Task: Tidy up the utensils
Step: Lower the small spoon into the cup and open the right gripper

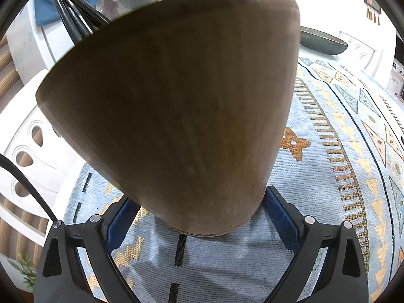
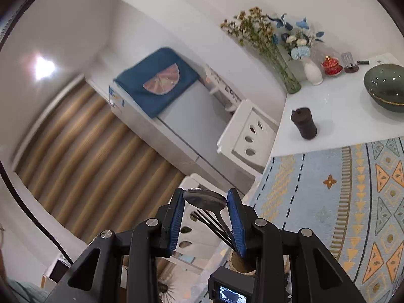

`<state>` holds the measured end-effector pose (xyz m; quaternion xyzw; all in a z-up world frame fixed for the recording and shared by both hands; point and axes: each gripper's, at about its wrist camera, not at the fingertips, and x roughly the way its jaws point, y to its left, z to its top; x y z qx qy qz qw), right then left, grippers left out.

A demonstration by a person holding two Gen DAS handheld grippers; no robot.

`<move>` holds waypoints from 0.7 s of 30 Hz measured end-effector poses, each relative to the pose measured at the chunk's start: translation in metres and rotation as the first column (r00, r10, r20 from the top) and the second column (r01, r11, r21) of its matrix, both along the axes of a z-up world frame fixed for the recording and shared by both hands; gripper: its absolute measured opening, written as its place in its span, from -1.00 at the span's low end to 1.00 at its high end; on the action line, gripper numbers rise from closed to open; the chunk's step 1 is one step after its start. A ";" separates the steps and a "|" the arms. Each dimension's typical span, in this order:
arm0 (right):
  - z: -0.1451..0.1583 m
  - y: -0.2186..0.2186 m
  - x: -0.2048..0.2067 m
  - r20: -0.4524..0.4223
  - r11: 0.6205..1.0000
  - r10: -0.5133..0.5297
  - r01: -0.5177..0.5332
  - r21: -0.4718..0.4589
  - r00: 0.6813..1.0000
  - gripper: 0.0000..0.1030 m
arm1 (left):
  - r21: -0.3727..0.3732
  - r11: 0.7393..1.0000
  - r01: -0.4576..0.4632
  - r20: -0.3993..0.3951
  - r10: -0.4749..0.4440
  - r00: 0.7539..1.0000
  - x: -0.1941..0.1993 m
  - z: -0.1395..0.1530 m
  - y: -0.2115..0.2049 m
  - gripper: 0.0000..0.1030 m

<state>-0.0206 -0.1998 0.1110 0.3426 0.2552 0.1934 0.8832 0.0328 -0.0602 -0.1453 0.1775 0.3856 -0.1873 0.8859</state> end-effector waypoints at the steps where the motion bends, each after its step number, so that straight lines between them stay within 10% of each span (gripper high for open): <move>1: -0.004 0.006 0.004 -0.016 1.000 0.008 -0.009 -0.008 1.000 -0.34 | 0.000 1.000 0.000 0.000 0.000 1.000 0.000 0.000 0.000 0.88; 16: -0.031 0.049 0.041 -0.165 0.987 0.045 -0.069 -0.147 0.985 -0.32 | -0.019 1.000 0.002 0.002 -0.001 1.000 -0.001 0.000 0.012 0.87; 21: -0.030 0.046 0.042 -0.152 0.992 0.034 -0.052 -0.115 0.988 0.12 | -0.019 1.000 0.002 0.003 -0.002 1.000 -0.002 0.001 0.013 0.88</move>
